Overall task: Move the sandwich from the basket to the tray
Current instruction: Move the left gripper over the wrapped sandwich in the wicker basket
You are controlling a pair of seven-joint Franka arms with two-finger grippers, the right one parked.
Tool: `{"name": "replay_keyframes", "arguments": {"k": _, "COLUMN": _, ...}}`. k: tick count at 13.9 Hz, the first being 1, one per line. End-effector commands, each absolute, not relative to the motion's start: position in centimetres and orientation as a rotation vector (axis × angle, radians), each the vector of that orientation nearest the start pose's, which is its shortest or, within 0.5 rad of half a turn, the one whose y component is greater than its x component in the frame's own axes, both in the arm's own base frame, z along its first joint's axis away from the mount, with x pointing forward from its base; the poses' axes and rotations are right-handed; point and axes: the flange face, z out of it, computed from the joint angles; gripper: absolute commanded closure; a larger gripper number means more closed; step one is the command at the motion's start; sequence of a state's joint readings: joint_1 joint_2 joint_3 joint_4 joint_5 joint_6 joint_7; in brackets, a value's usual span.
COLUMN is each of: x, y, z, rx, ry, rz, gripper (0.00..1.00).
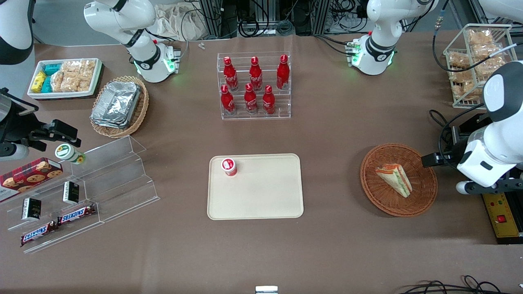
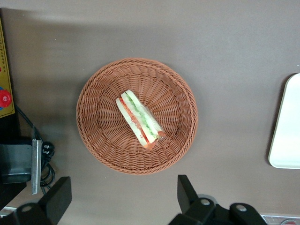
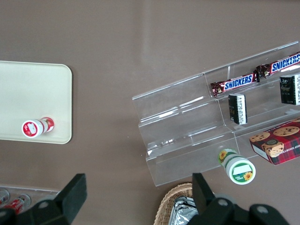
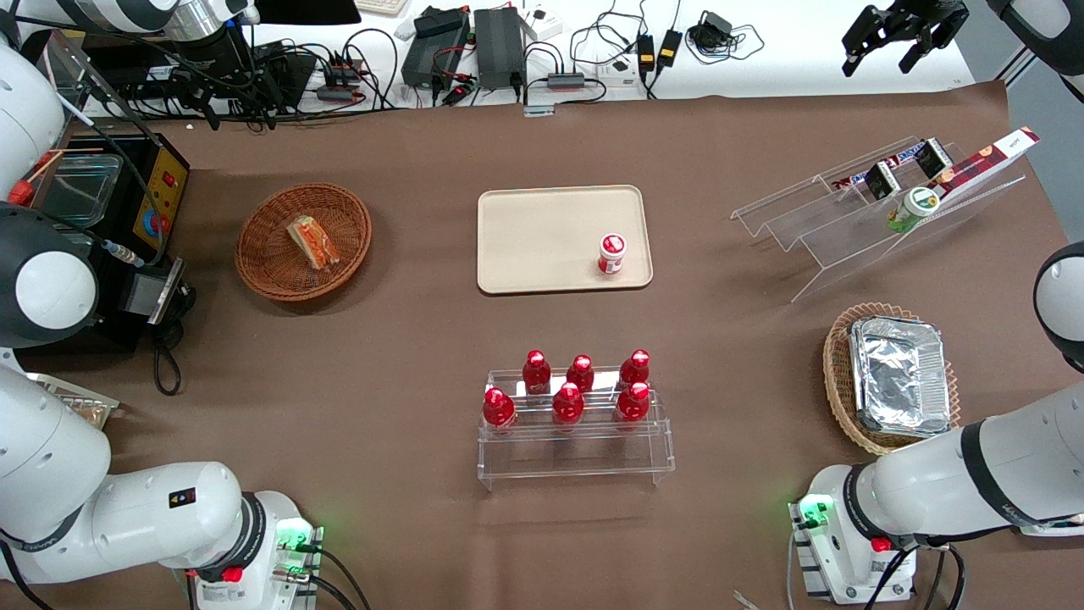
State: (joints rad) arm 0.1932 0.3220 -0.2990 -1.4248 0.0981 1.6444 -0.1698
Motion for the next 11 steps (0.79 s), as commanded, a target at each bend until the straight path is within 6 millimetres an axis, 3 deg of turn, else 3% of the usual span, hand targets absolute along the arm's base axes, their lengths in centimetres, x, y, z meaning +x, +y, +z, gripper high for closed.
{"name": "replay_keyframes", "arguments": {"k": 1, "x": 64.3, "y": -3.3, "z": 52.2, "rx": -3.105, "ry": -0.091, "rz": 0.125, "gripper": 0.00}}
{"name": "replay_keyframes", "arguments": {"k": 5, "x": 64.1, "y": -3.4, "z": 51.0, "rx": -3.100, "ry": -0.111, "rz": 0.164, "gripper": 0.00}}
{"name": "replay_keyframes", "arguments": {"k": 8, "x": 63.0, "y": -4.1, "z": 48.2, "rx": -3.096, "ry": -0.128, "rz": 0.170, "gripper": 0.00}}
{"name": "replay_keyframes", "arguments": {"k": 11, "x": 61.1, "y": -4.9, "z": 45.0, "rx": -3.098, "ry": -0.138, "rz": 0.054, "gripper": 0.00}}
